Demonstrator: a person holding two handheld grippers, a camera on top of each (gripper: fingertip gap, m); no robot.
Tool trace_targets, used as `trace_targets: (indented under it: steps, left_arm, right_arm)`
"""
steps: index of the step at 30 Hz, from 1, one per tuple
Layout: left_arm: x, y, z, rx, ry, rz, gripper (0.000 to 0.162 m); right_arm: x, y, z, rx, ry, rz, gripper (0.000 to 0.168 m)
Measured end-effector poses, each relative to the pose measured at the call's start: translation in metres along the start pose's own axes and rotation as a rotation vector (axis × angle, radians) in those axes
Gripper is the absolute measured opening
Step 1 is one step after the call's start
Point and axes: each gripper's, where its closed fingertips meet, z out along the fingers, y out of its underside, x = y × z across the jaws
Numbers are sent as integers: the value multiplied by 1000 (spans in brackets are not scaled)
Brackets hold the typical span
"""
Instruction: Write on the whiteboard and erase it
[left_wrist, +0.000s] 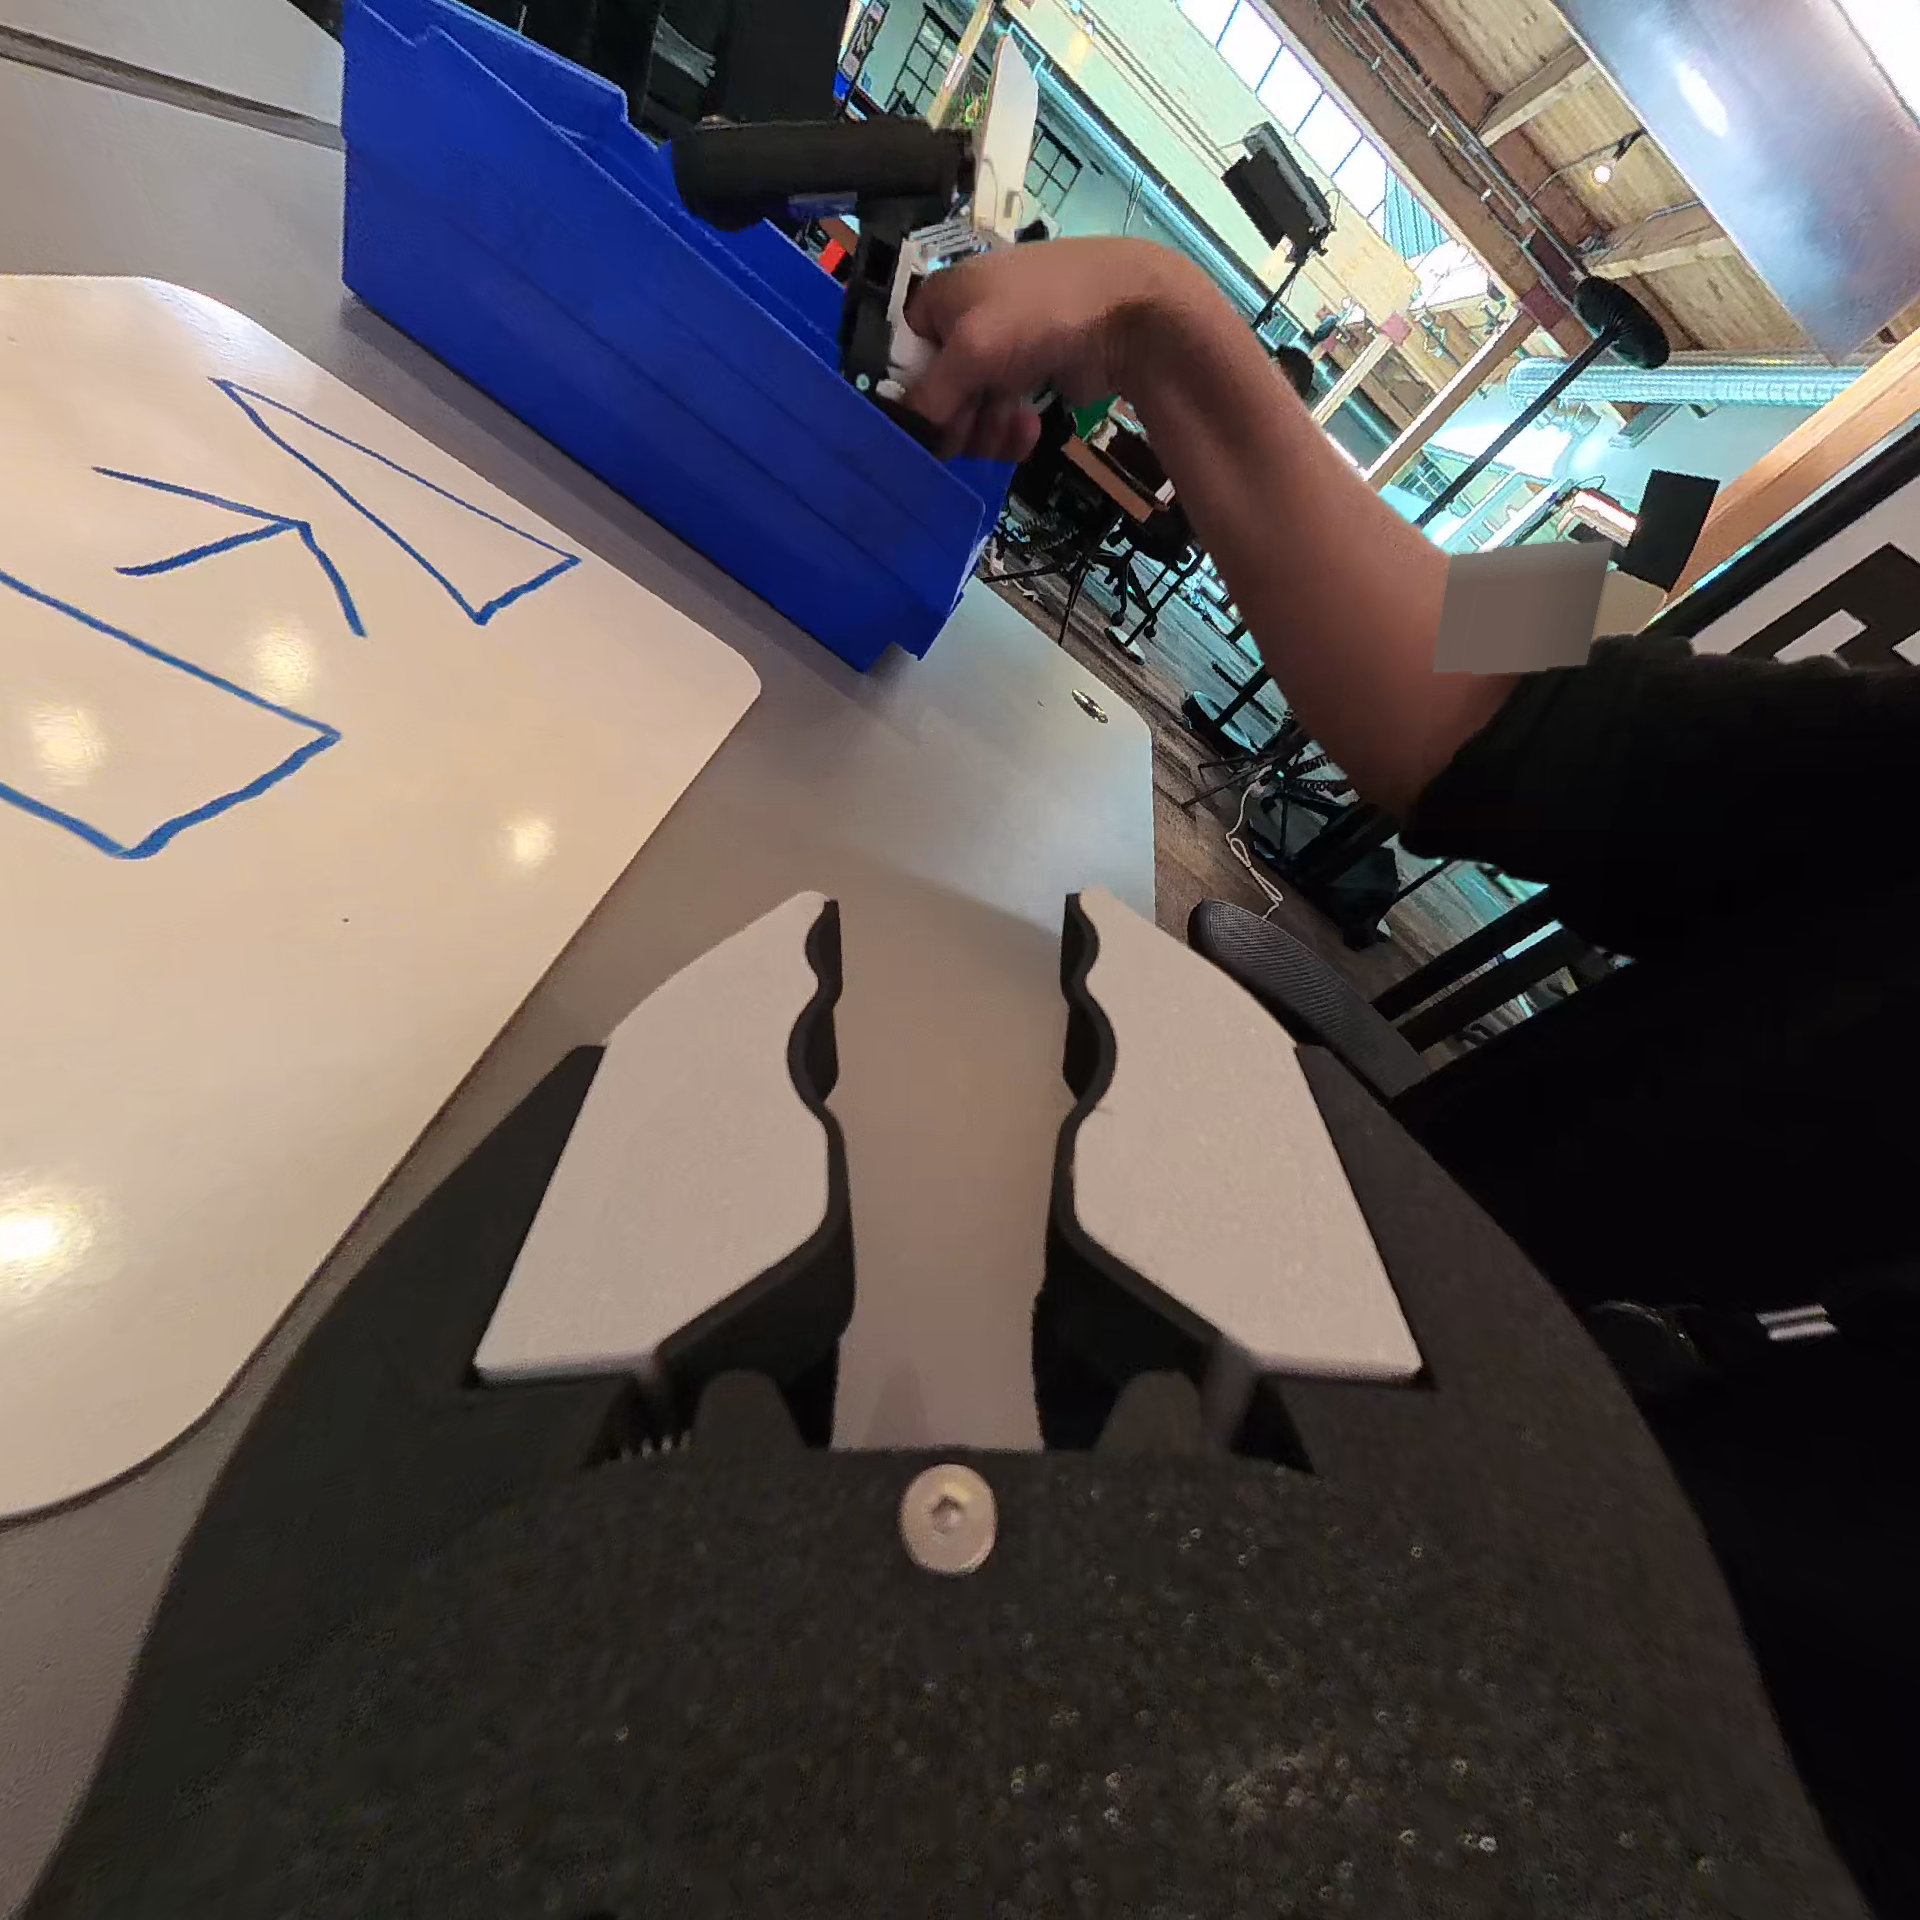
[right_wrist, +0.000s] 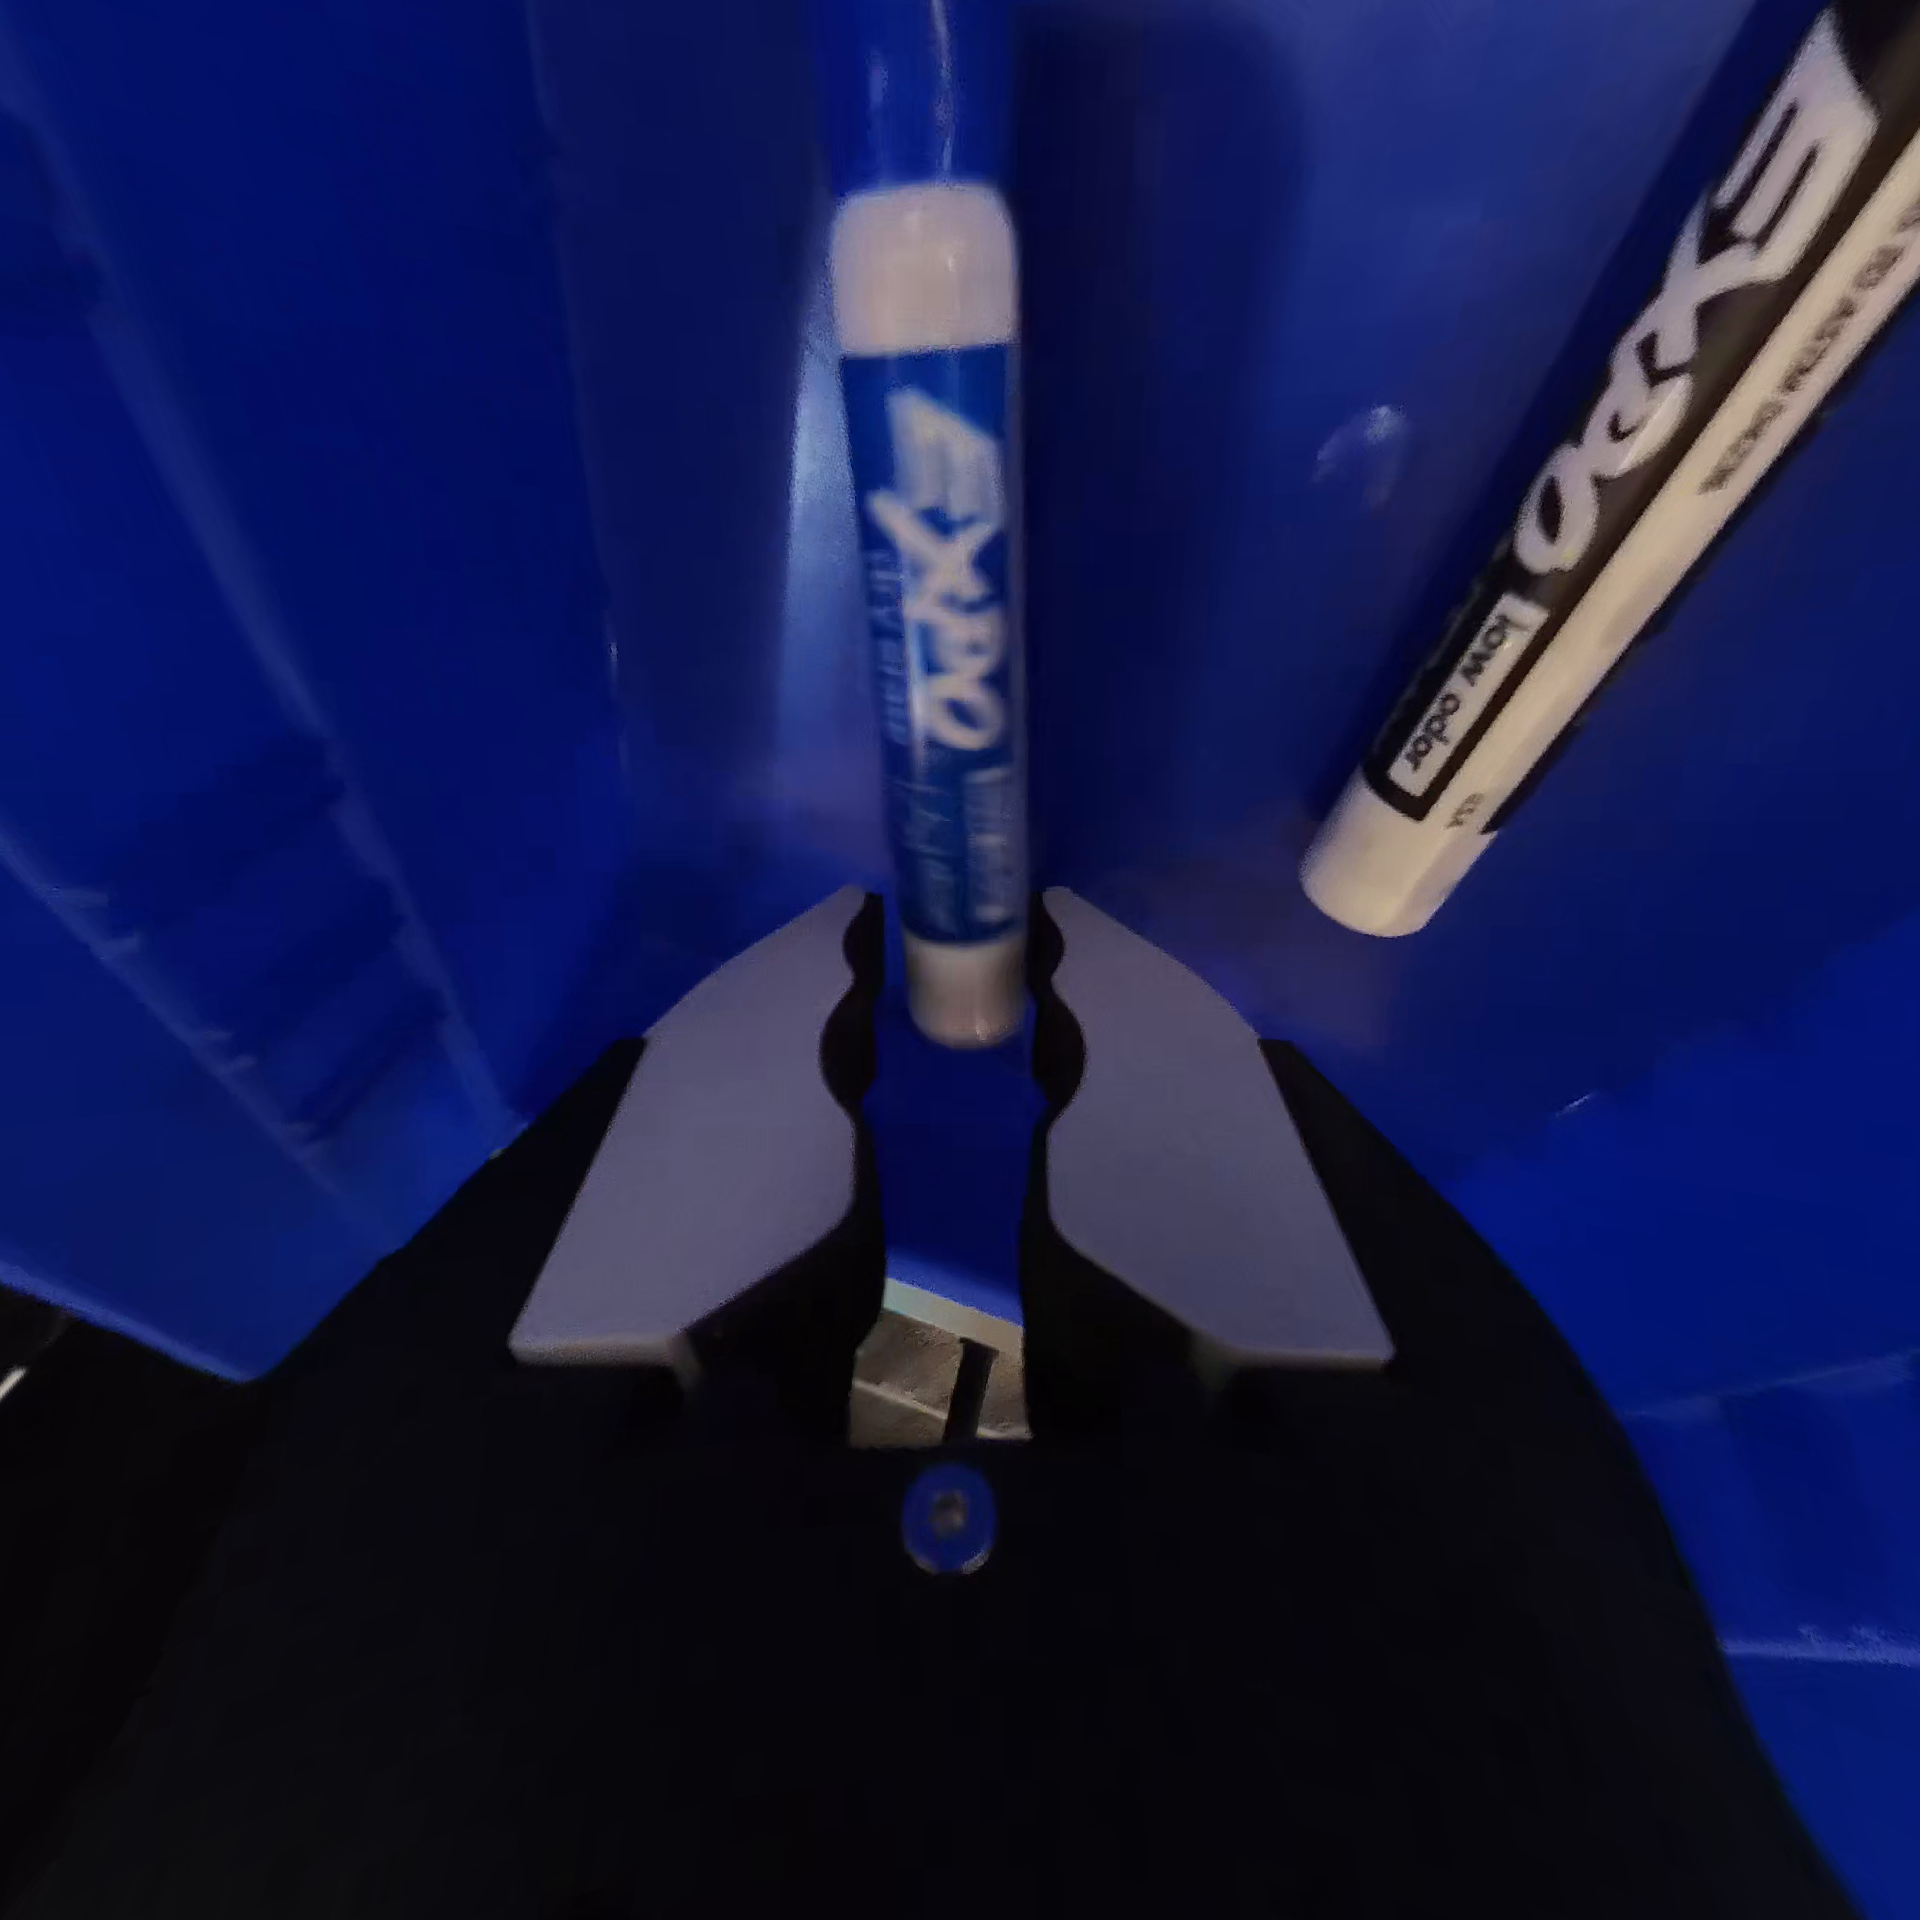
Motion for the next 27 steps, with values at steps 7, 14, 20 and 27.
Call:
trace_targets:
  steps: [7, 14, 20, 27]
  left_arm:
    - [-1, 2, 1, -17, -28, 35, 40]
    - [-24, -12, -22, 26, -225, 106, 40]
    - [-76, -10, -59, -10, -658, 153, 40]
    - [-131, -13, -99, -21, -1080, 16, 53]
  right_arm:
    - [5, -10, -28, 162, 85, -37, 37]
    - [-81, -3, -152, 1191, 277, -248, 39]
    - [-208, 30, -82, 1532, -37, -518, 43]
    - [-219, 24, -15, 1437, -1, -530, 45]
